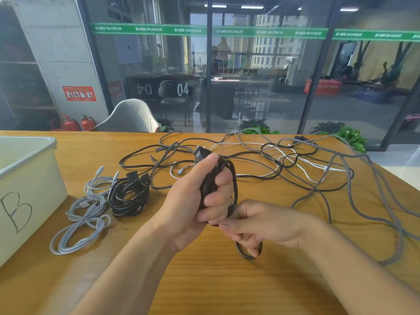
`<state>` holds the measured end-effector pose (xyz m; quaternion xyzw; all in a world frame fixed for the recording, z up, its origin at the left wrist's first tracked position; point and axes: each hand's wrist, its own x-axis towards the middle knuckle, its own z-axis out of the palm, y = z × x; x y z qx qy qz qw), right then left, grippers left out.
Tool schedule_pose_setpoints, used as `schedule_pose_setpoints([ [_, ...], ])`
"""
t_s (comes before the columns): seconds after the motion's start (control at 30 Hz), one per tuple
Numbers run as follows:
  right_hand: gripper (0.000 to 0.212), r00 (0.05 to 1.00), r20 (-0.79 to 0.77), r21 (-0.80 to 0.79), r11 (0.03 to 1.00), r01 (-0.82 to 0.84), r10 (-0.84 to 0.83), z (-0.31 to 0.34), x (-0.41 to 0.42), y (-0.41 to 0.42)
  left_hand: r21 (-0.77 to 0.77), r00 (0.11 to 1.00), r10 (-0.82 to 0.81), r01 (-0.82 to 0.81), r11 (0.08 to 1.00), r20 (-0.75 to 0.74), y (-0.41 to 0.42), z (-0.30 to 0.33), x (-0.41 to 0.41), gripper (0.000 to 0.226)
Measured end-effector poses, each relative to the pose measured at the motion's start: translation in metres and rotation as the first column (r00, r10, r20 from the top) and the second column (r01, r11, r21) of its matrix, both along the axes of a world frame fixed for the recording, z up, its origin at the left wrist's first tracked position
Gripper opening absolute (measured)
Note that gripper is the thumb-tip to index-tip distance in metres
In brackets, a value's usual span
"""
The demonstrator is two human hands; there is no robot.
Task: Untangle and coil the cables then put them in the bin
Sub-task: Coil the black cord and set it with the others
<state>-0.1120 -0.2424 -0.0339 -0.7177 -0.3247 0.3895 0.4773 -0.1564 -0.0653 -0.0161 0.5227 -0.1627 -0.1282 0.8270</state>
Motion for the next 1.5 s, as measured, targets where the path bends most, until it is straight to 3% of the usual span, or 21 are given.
schedule_pose_setpoints([
  [0.2, 0.028, 0.985, 0.163, -0.033, 0.997, 0.063, -0.057, -0.002, 0.021, -0.02, 0.037, 0.991, -0.134, 0.133, 0.99, 0.02, -0.003, 0.001, -0.002, 0.041],
  [0.33, 0.048, 0.938, 0.301, 0.027, 0.985, 0.173, -0.173, -0.001, 0.033, -0.026, 0.059, 0.985, -0.168, 0.166, 0.984, 0.026, -0.003, 0.003, -0.003, 0.042],
  [0.4, 0.046, 0.909, 0.358, 0.075, 0.977, 0.201, -0.215, 0.0, 0.036, -0.029, 0.063, 0.984, -0.176, 0.175, 0.983, 0.02, -0.003, 0.004, -0.004, 0.042],
  [0.63, 0.042, 0.672, 0.509, 0.305, 0.843, 0.443, -0.537, 0.004, 0.047, -0.046, 0.047, 0.984, -0.175, 0.176, 0.983, -0.015, 0.016, 0.007, 0.001, 0.042],
  [0.77, 0.046, 0.545, 0.524, 0.395, 0.754, 0.525, -0.654, -0.003, 0.053, -0.046, 0.189, 0.987, -0.143, 0.153, 0.97, -0.067, 0.012, 0.003, 0.002, 0.041],
  [0.87, 0.037, 0.453, 0.574, 0.42, 0.72, 0.553, -0.683, -0.004, 0.046, -0.038, 0.347, 0.99, -0.118, 0.14, 0.927, -0.083, 0.003, -0.001, 0.001, 0.046],
  [1.0, 0.029, 0.404, 0.603, 0.467, 0.715, 0.521, -0.688, 0.003, 0.028, -0.023, 0.487, 0.994, -0.081, 0.107, 0.867, -0.075, -0.003, -0.009, 0.003, 0.049],
  [1.17, 0.033, 0.479, 0.556, 0.471, 0.732, 0.492, -0.68, 0.01, 0.01, -0.01, 0.515, 1.0, 0.029, -0.025, 0.857, 0.0, -0.005, -0.014, 0.007, 0.045],
  [1.33, 0.038, 0.745, 0.29, 0.421, 0.779, 0.464, -0.6, 0.017, -0.001, -0.004, 0.444, 0.978, 0.206, -0.202, 0.873, 0.04, -0.001, -0.021, 0.013, 0.042],
  [1.5, 0.037, 0.952, 0.079, 0.388, 0.889, 0.243, -0.295, 0.007, -0.022, 0.017, 0.205, 0.925, 0.38, -0.367, 0.907, -0.028, 0.008, -0.017, 0.017, 0.044],
])
